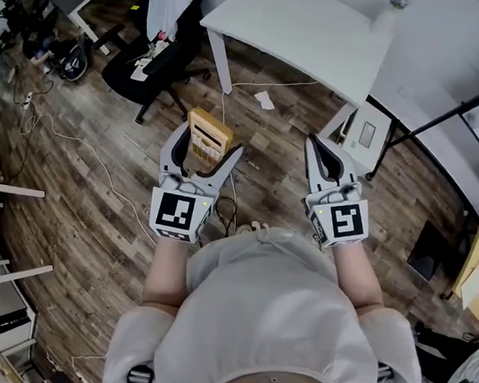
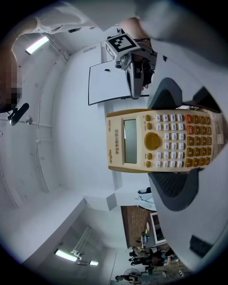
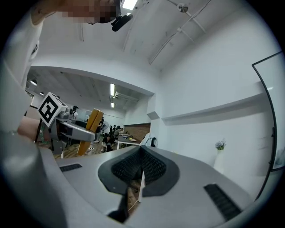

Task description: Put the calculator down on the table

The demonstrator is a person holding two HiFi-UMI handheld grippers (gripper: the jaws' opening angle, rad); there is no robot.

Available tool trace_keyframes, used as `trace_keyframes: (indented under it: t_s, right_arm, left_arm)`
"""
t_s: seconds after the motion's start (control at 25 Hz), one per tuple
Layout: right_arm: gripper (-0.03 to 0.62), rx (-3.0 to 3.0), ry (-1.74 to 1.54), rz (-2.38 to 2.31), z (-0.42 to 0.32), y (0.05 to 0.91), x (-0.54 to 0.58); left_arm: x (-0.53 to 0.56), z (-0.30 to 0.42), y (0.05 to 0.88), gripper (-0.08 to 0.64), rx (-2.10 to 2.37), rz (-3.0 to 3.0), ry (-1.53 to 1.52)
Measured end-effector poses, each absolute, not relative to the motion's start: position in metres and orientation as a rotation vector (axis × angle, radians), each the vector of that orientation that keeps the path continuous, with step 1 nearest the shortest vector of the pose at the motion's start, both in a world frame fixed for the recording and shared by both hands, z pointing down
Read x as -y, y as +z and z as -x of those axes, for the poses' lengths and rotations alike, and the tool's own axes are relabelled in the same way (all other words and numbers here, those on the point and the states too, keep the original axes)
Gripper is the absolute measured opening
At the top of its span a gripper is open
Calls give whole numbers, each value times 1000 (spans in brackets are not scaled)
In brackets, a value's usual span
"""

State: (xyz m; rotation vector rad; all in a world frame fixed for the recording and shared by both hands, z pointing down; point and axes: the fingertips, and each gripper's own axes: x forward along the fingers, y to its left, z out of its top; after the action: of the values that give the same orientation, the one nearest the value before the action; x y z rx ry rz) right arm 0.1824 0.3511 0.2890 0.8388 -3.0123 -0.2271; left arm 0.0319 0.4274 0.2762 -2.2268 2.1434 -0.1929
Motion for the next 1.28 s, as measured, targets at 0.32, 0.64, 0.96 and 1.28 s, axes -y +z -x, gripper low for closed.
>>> trace_keyframes:
  t_s: [0.32, 0.64, 0.96, 1.28]
  right_arm:
    - [5, 2971, -164, -905, -149, 299, -348]
    - [5, 2947, -141, -864, -117, 320, -325]
    - [5, 2981, -96, -790, -91, 332, -231]
    - [5, 2979, -52, -783, -87, 325, -82]
  left_arm:
    - [-435, 4, 295, 413, -2129, 2285, -212]
    - [-414, 35, 314, 413, -2177, 2269, -254]
    - [-335, 56, 323, 413, -2255, 2196, -280]
    - [-197, 64, 312, 413, -2312, 2152, -233]
